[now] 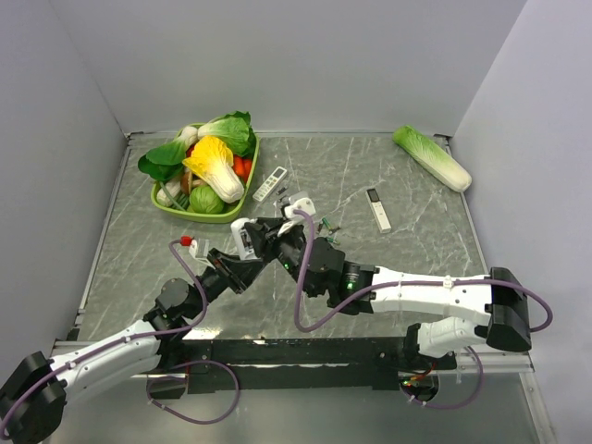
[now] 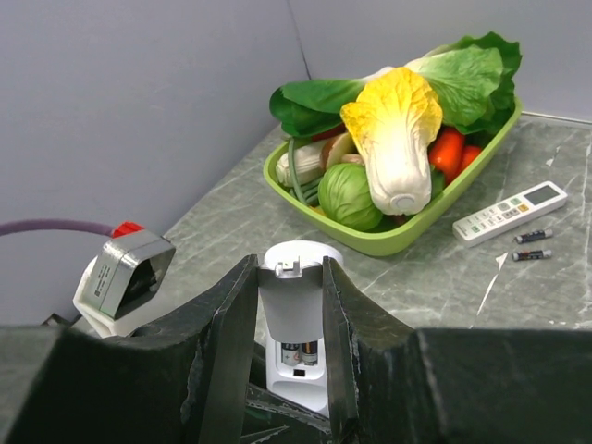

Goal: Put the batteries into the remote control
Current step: Load the battery cover into the remote control.

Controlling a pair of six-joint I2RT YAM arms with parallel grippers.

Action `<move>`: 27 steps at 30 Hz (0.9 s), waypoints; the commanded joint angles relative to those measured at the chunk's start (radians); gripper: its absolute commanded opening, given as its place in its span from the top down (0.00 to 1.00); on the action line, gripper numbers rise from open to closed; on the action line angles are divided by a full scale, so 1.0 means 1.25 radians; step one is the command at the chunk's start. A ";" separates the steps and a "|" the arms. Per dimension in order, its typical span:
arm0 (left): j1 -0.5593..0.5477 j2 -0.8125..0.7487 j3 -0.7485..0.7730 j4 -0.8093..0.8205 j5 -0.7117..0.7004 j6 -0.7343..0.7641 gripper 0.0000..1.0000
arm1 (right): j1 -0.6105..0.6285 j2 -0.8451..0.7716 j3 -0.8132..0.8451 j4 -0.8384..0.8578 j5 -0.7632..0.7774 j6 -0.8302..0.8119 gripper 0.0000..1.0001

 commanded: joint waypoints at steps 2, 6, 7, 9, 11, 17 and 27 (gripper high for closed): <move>-0.007 -0.008 -0.019 0.048 0.000 -0.013 0.98 | 0.019 0.030 -0.004 0.054 0.022 -0.023 0.74; -0.009 -0.013 -0.016 0.043 0.000 -0.017 0.98 | 0.028 0.043 -0.003 0.059 0.042 -0.040 0.74; -0.010 -0.014 -0.014 0.036 0.000 -0.019 0.98 | 0.030 0.050 0.001 0.051 0.043 -0.043 0.75; -0.010 -0.019 -0.012 0.030 0.000 -0.022 0.98 | 0.031 0.056 0.004 0.049 0.051 -0.043 0.74; -0.010 -0.025 -0.013 0.024 -0.022 -0.024 0.98 | 0.033 0.057 0.003 0.052 0.052 -0.049 0.74; -0.010 -0.042 -0.005 -0.011 -0.038 -0.035 0.98 | 0.039 0.069 0.012 0.039 0.062 -0.054 0.75; -0.012 -0.048 -0.003 -0.014 -0.038 -0.043 0.98 | 0.049 0.083 0.025 0.035 0.058 -0.060 0.74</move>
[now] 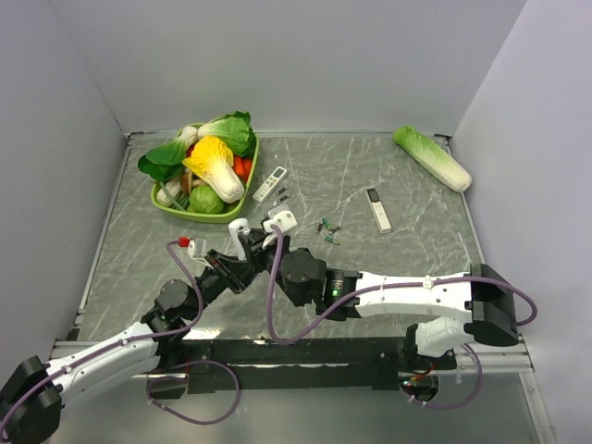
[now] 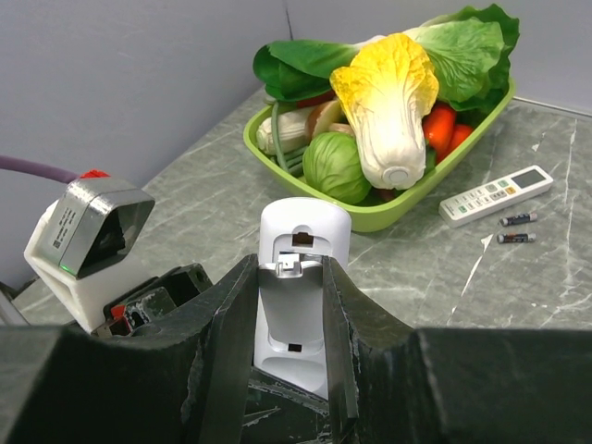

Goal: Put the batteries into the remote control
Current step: Load the battery cover into the remote control.

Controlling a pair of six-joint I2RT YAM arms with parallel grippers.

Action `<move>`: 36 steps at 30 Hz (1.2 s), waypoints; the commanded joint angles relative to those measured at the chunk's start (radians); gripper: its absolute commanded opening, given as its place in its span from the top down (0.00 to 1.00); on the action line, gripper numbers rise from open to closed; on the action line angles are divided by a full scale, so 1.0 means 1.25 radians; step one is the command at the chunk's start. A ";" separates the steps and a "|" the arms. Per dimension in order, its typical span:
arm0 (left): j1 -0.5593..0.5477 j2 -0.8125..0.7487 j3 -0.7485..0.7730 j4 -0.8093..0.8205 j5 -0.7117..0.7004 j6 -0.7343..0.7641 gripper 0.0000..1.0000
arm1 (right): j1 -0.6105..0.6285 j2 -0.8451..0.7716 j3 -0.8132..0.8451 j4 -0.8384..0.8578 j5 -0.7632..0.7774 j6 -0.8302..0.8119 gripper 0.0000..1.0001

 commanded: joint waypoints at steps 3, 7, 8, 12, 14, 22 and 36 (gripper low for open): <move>-0.004 -0.013 0.000 0.028 -0.008 -0.009 0.98 | 0.012 0.016 0.025 0.028 0.014 -0.007 0.74; -0.004 -0.021 0.001 0.023 -0.009 -0.009 0.98 | 0.013 0.021 0.029 0.020 0.015 -0.002 0.74; -0.004 -0.022 0.001 0.021 -0.009 -0.008 0.98 | 0.014 0.023 0.029 0.021 0.018 -0.002 0.74; -0.004 -0.028 0.001 0.019 -0.009 -0.009 0.98 | 0.013 0.029 0.030 0.020 0.030 -0.008 0.74; -0.004 -0.029 0.000 0.019 -0.008 -0.009 0.98 | 0.014 0.029 0.030 0.023 0.031 -0.008 0.74; -0.004 -0.022 0.000 0.032 -0.001 -0.011 0.98 | 0.014 0.032 0.024 0.050 0.052 -0.011 0.74; -0.006 -0.027 -0.004 0.033 0.002 -0.015 0.98 | 0.014 0.047 0.019 0.095 0.065 -0.028 0.74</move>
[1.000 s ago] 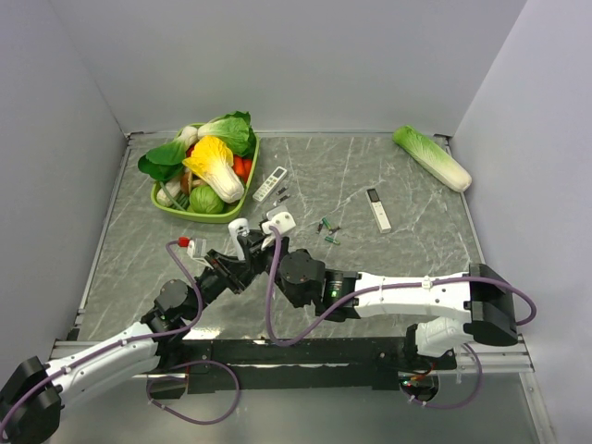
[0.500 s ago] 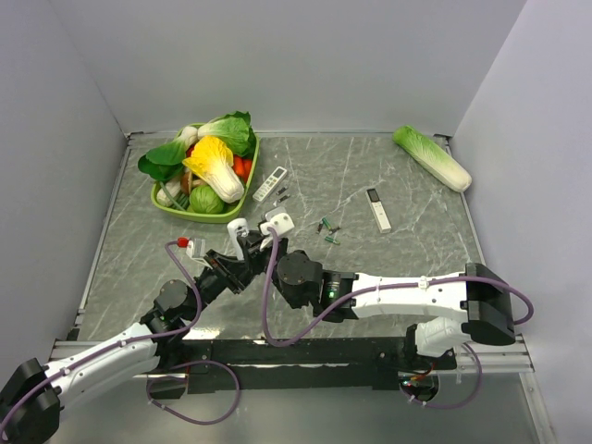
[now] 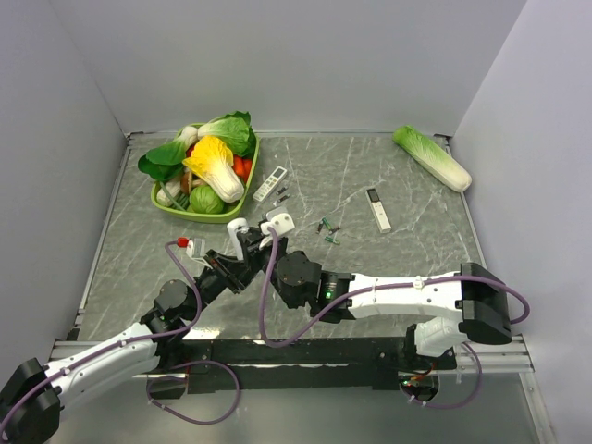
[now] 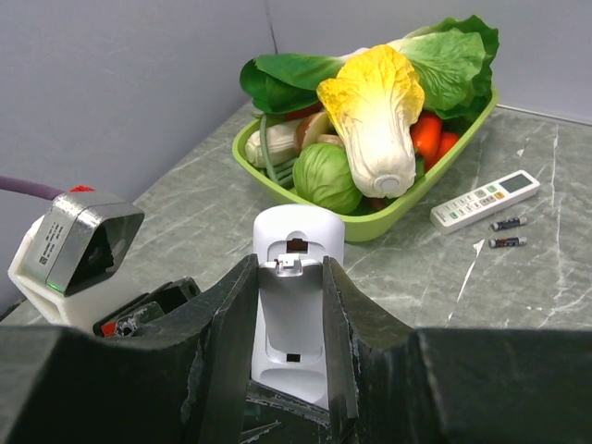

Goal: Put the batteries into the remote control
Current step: Load the battery cover into the remote control.

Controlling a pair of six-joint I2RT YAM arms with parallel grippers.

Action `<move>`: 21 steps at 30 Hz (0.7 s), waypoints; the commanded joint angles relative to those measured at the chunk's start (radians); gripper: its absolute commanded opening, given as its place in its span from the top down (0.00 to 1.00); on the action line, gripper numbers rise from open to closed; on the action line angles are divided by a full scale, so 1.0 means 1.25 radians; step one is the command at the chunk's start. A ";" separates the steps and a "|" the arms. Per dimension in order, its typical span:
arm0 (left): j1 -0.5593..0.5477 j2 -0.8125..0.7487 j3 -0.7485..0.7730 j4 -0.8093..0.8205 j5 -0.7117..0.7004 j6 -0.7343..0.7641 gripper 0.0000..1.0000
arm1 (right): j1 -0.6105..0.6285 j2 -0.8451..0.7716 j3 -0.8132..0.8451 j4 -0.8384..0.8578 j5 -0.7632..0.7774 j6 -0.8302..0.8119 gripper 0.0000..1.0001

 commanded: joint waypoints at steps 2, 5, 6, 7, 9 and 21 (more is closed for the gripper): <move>-0.006 -0.012 -0.003 0.047 0.009 -0.007 0.98 | 0.006 0.013 0.013 0.029 0.010 0.002 0.74; -0.006 -0.015 0.000 0.043 0.008 -0.006 0.98 | 0.009 0.013 0.014 0.017 0.004 0.012 0.74; -0.006 -0.015 0.000 0.042 0.006 -0.006 0.98 | 0.011 0.012 0.014 0.013 0.002 0.013 0.75; -0.006 -0.015 0.000 0.041 0.005 -0.006 0.98 | 0.012 0.012 0.017 0.010 0.000 0.014 0.74; -0.006 -0.015 0.001 0.034 0.000 -0.007 0.98 | 0.014 0.012 0.019 -0.001 0.001 0.015 0.75; -0.006 -0.035 0.003 0.017 -0.011 -0.007 0.98 | 0.024 0.027 0.027 -0.023 0.025 0.028 0.74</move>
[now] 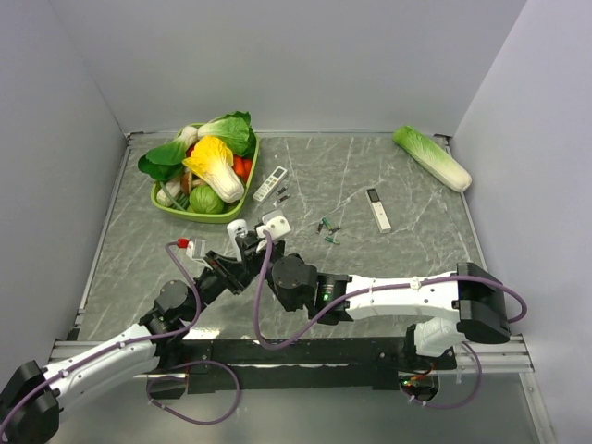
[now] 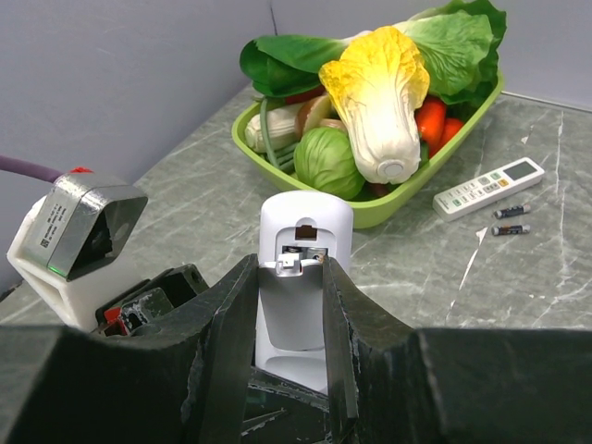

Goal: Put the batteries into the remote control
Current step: Load the battery cover into the remote control.

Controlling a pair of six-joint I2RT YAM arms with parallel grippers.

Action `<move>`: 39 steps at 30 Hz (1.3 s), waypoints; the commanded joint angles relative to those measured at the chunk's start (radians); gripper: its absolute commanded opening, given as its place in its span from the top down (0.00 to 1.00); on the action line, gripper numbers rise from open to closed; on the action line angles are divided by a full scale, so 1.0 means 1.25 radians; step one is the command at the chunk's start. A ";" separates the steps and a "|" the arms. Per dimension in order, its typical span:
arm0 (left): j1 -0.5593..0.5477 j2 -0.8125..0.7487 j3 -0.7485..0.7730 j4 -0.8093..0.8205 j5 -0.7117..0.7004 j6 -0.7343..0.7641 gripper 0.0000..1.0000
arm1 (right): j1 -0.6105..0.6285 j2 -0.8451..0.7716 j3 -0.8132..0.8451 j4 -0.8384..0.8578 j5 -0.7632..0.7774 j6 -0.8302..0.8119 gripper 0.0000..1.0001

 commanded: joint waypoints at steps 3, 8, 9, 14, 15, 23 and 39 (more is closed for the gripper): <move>-0.006 -0.020 0.003 0.051 -0.001 -0.009 0.98 | 0.010 0.013 0.018 0.018 0.025 0.007 0.75; -0.006 -0.017 0.005 0.057 0.009 -0.007 0.98 | 0.009 0.023 0.023 0.021 0.028 0.003 0.74; -0.006 -0.017 0.006 0.058 0.010 -0.004 0.98 | 0.009 0.027 0.026 0.020 0.025 0.006 0.74; -0.008 -0.013 0.005 0.064 0.016 -0.004 0.98 | 0.010 0.038 0.027 0.015 0.024 0.009 0.73; -0.008 -0.015 0.003 0.066 0.016 -0.004 0.98 | 0.010 0.040 0.029 0.010 0.029 0.013 0.73; -0.009 -0.006 -0.005 0.090 0.016 -0.005 0.98 | 0.006 0.048 0.037 -0.012 0.037 0.042 0.71; -0.010 0.020 -0.022 0.133 0.025 -0.021 0.98 | 0.004 0.049 0.032 -0.006 0.040 0.045 0.61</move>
